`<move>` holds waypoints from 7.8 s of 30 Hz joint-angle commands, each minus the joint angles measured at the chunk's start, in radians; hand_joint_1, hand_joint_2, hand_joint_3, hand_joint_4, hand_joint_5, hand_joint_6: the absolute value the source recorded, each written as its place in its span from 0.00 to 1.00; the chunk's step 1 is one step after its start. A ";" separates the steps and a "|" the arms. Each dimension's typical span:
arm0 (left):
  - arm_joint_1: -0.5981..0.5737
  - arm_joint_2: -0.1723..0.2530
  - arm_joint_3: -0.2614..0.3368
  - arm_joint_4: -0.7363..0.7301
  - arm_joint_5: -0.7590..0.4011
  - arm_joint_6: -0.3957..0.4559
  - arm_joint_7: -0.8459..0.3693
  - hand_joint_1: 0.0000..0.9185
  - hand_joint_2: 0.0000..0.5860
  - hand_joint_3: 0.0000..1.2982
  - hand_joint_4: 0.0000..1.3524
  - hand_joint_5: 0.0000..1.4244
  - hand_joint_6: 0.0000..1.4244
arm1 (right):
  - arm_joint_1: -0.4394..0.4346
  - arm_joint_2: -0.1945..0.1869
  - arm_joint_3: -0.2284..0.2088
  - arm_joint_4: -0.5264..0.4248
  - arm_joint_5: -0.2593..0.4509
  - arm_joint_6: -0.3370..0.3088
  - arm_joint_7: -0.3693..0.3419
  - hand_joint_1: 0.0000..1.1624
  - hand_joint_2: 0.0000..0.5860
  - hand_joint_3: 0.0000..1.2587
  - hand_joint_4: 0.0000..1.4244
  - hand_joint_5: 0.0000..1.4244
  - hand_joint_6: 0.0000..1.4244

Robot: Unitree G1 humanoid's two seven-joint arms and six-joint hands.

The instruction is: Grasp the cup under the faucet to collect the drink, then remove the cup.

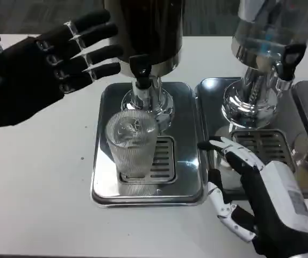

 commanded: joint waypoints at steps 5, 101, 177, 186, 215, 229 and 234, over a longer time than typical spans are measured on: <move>-0.059 -0.029 -0.006 0.043 0.054 -0.035 0.011 0.00 0.05 0.10 0.01 0.05 0.05 | 0.005 0.012 0.012 0.008 0.003 -0.007 -0.029 0.43 0.96 0.26 0.15 0.13 0.21; 0.026 -0.128 -0.148 -0.146 0.252 -0.577 0.107 0.00 0.08 0.13 0.04 0.05 0.04 | -0.019 0.030 -0.020 0.011 0.074 0.000 0.011 0.40 0.98 0.27 0.16 0.14 0.21; 0.150 -0.040 -0.231 -0.268 0.331 -0.912 0.274 0.00 0.08 0.14 0.06 0.05 0.06 | -0.228 0.075 -0.003 0.123 0.384 0.146 0.350 0.53 0.40 0.00 0.00 0.00 0.04; 0.159 -0.030 -0.245 -0.273 0.338 -0.937 0.295 0.00 0.08 0.14 0.06 0.05 0.06 | -0.252 0.073 0.006 0.138 0.395 0.146 0.360 0.52 0.39 0.00 0.00 0.00 0.03; 0.208 -0.026 -0.276 -0.386 0.366 -0.915 0.372 0.00 0.10 0.14 0.06 0.05 0.06 | -0.282 0.054 0.000 0.177 0.425 0.112 0.372 0.50 0.38 0.00 0.00 0.00 0.01; 0.215 -0.009 -0.284 -0.398 0.364 -0.914 0.397 0.00 0.10 0.14 0.06 0.05 0.06 | -0.367 0.065 0.021 0.219 0.440 0.116 0.406 0.49 0.37 0.00 0.00 0.00 0.01; 0.221 -0.009 -0.286 -0.407 0.362 -0.909 0.403 0.00 0.10 0.14 0.06 0.05 0.06 | -0.387 0.069 0.024 0.233 0.443 0.117 0.420 0.49 0.37 0.00 0.00 0.00 0.01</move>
